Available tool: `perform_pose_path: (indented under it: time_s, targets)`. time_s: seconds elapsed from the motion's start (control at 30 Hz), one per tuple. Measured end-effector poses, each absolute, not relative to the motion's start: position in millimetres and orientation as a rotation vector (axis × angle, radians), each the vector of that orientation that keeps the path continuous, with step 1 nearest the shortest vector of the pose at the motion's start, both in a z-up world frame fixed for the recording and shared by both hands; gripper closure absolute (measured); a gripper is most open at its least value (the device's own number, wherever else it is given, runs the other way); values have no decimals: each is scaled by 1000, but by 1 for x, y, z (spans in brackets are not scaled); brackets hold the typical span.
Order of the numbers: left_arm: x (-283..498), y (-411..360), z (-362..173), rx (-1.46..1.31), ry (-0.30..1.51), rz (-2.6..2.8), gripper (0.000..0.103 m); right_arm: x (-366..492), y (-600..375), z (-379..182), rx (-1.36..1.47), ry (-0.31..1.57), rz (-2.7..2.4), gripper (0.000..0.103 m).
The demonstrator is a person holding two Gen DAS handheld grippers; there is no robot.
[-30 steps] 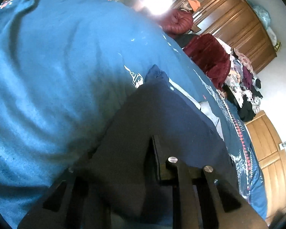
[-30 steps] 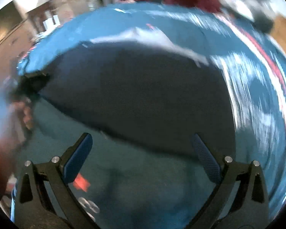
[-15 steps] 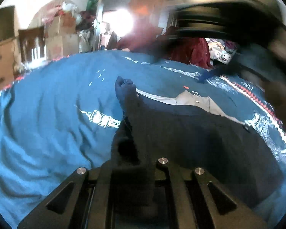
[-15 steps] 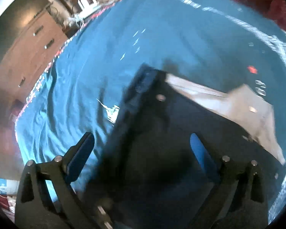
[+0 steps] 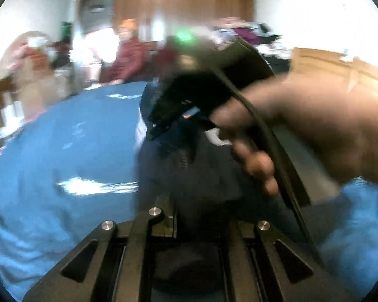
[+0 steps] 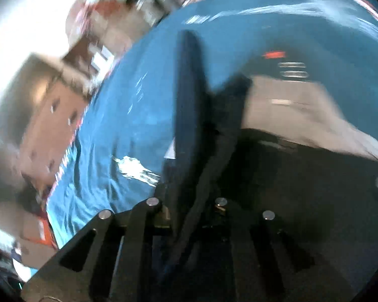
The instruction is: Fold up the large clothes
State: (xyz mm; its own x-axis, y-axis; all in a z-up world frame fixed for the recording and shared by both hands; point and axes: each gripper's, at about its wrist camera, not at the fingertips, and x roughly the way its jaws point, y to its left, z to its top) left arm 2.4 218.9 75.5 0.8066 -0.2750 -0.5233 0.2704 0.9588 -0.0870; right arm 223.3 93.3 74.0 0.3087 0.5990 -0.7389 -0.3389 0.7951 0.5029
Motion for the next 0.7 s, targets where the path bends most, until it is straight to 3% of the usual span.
perform_pose_path:
  time_s: [0.27,0.57,0.7]
  targets:
    - [14,73,60,111,646,-576,97,211,-67,35,463,1114,528,92]
    - [34,-25,38,150,741,-646,95,222,-130,4,543,1153,523,92]
    - [34,-49,17,185,792,-632,90,226,-133,-19,597,1207,568,91]
